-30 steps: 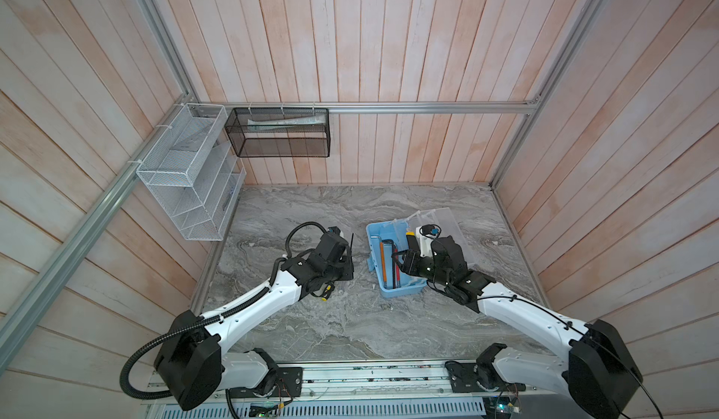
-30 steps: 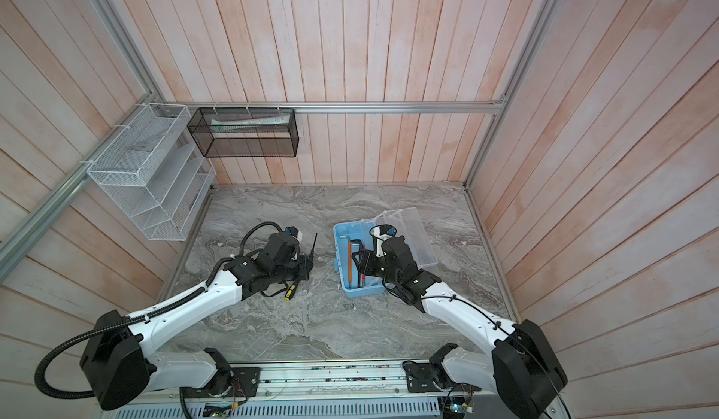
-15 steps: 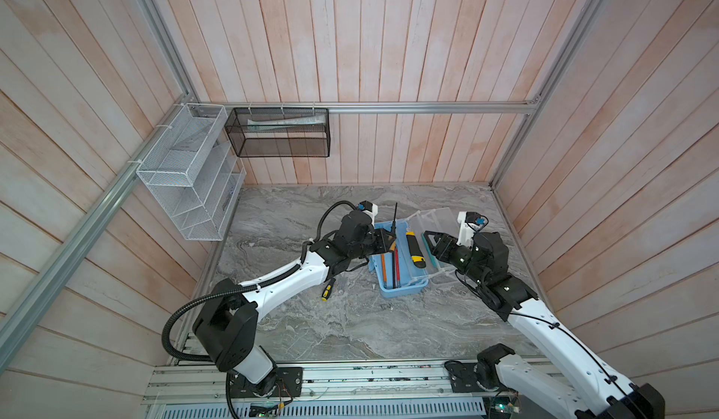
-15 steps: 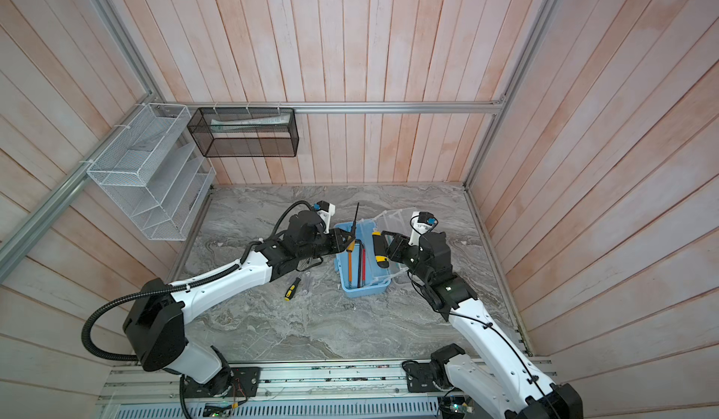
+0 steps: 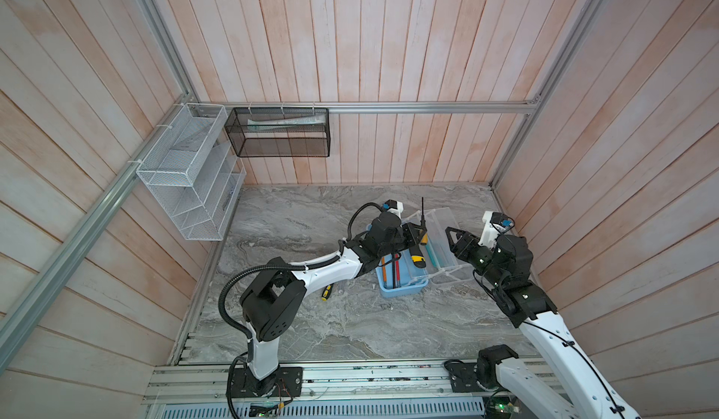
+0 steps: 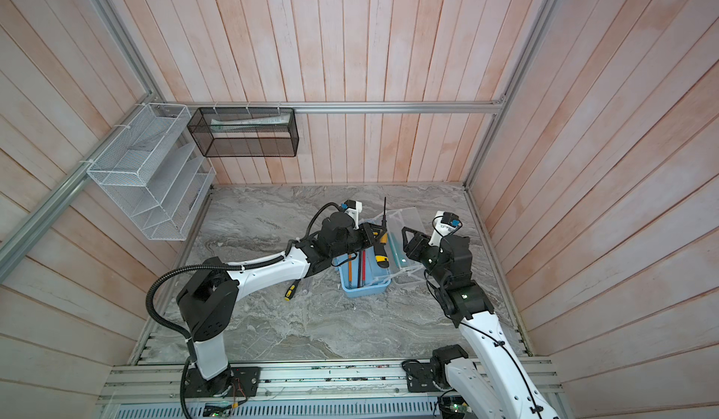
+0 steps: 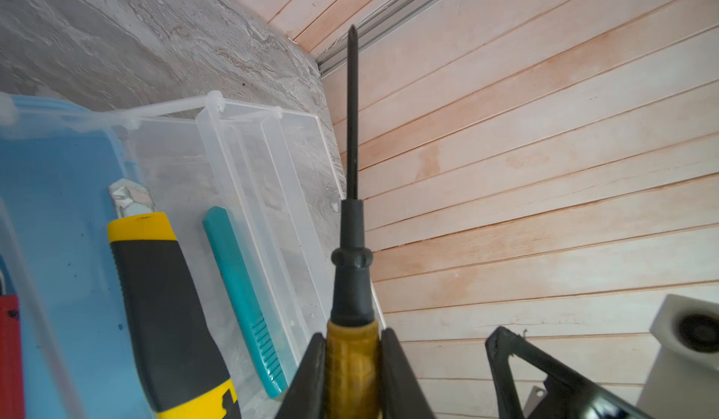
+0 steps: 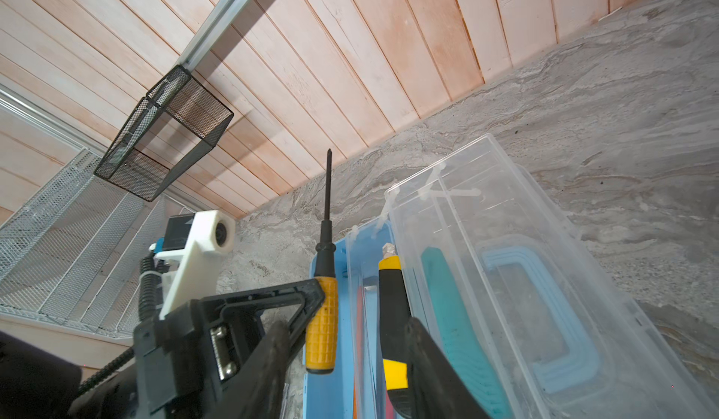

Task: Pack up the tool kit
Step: 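Carry the yellow-handled screwdriver with left gripper into the blue box, then open the left gripper and draw it back toward the remaining screwdrivers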

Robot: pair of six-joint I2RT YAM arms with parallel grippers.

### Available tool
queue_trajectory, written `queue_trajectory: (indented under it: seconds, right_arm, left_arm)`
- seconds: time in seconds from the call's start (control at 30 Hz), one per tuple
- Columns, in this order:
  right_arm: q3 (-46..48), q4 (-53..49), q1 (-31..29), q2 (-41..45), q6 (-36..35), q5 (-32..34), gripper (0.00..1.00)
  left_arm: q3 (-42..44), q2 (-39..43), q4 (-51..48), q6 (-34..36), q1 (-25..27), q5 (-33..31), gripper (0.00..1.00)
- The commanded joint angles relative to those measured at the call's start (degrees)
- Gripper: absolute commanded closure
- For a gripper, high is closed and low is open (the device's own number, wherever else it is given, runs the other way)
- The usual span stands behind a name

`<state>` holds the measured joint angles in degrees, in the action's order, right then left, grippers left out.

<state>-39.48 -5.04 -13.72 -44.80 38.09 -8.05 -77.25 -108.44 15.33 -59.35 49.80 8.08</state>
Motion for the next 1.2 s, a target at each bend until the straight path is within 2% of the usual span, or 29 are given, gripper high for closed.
queue_trajectory:
  seconds: [0.0,0.3,0.83,1.17]
  right_arm:
    - [-1.10,-1.52,0.77,1.35,-1.17,-1.87,0.51]
    - [0.73,-1.12,1.23,3.28,-0.82,-3.32,0.51]
    - [3.19,-1.39,1.30,5.87,-0.29,-3.34,0.52]
    - [2.52,-0.66,1.50,4.85,-1.42,-3.15,0.52]
  left_arm:
    - [-1.72,-1.30,5.25,-3.49,1.13,-2.54,0.84]
    - [-2.29,-7.23,6.35,-9.95,1.53,-0.78,0.82]
    - [-5.98,-10.74,4.79,-10.43,2.58,-0.28,0.82]
    - [-9.09,-13.00,2.69,-11.05,2.76,0.46,0.71]
